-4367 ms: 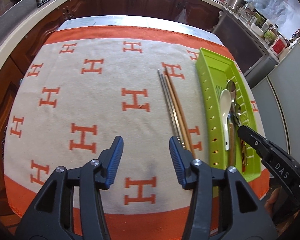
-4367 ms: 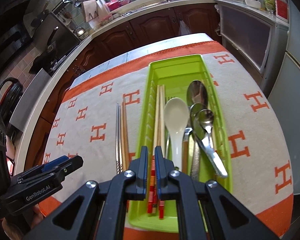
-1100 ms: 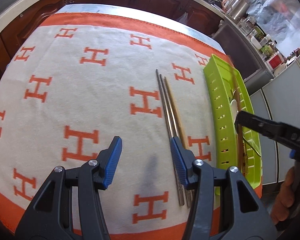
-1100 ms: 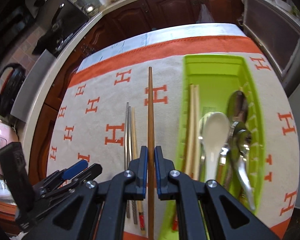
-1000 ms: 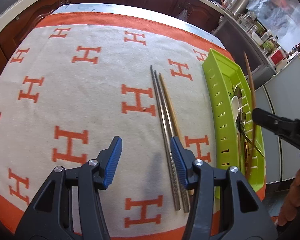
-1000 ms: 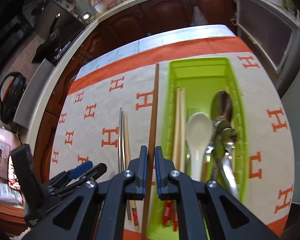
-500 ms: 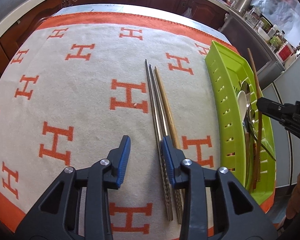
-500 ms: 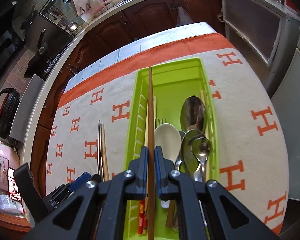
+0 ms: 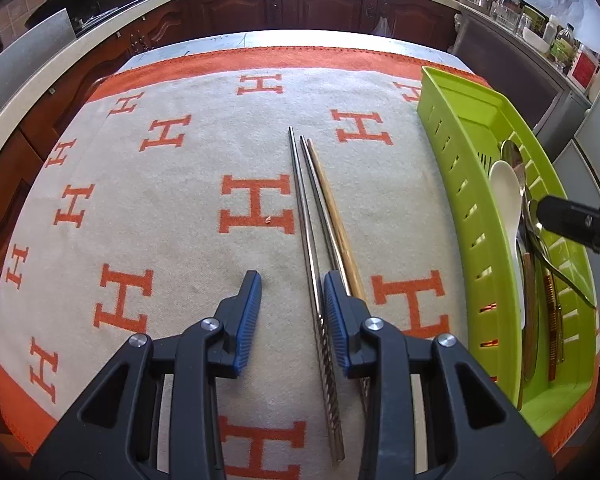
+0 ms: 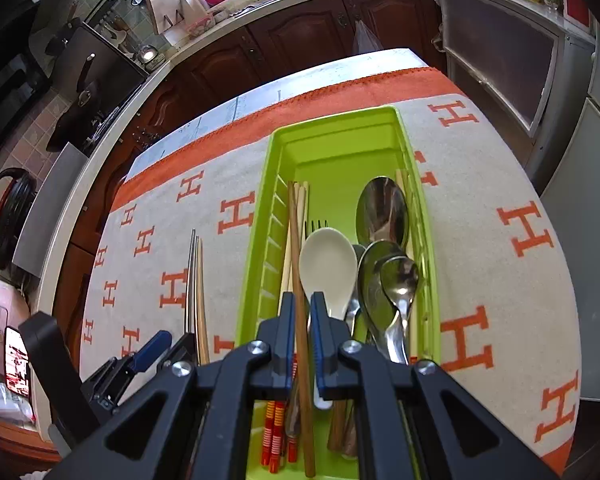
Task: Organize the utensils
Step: 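Grasp a steel chopstick with the left tool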
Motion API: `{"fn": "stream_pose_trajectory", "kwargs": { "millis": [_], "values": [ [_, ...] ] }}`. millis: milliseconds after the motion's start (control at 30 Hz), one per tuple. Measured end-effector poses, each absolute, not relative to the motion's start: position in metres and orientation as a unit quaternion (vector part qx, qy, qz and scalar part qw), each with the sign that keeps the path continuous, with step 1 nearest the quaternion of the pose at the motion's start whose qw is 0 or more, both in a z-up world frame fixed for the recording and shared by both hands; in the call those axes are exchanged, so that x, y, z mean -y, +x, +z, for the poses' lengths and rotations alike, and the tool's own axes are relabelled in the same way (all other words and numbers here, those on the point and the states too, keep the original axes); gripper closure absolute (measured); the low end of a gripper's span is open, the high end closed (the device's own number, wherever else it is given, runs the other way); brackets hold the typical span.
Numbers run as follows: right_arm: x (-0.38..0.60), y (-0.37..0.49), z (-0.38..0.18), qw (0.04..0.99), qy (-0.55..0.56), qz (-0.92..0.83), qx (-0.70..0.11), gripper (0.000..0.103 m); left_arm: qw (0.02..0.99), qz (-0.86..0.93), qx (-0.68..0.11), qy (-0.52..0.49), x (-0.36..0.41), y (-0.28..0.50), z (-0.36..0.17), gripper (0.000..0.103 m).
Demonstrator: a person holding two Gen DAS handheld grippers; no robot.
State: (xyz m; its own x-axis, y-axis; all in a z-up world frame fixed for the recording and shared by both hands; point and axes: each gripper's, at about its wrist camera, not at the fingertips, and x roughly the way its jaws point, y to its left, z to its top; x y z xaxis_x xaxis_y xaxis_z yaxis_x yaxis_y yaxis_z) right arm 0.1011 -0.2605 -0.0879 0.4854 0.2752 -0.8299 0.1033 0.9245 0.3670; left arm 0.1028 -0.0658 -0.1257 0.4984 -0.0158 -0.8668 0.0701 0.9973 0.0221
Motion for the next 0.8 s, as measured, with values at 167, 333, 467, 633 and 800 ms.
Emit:
{"fn": "stream_pose_trajectory", "kwargs": {
  "millis": [167,333,467,633,800],
  "values": [
    [0.248,0.094,-0.089,0.844,0.174,0.062,-0.504,0.095,0.867,-0.021,-0.497,0.022,0.060,0.105,-0.126,0.099],
    [0.235,0.089,-0.089,0.848,0.159,0.070,-0.502,0.095,0.865,-0.026,-0.501,0.008,0.053,0.103,-0.125,0.099],
    [0.227,0.085,-0.089,0.848,0.155,0.076,-0.501,0.095,0.861,-0.029,-0.507,-0.004,0.046,0.100,-0.122,0.100],
    [0.221,0.082,-0.085,0.851,0.151,0.082,-0.496,0.095,0.861,-0.029,-0.508,-0.021,0.032,0.095,-0.113,0.100],
    [0.217,0.081,-0.082,0.855,0.151,0.081,-0.489,0.095,0.865,-0.037,-0.498,-0.035,0.025,0.090,-0.091,0.100]
  ]
}}
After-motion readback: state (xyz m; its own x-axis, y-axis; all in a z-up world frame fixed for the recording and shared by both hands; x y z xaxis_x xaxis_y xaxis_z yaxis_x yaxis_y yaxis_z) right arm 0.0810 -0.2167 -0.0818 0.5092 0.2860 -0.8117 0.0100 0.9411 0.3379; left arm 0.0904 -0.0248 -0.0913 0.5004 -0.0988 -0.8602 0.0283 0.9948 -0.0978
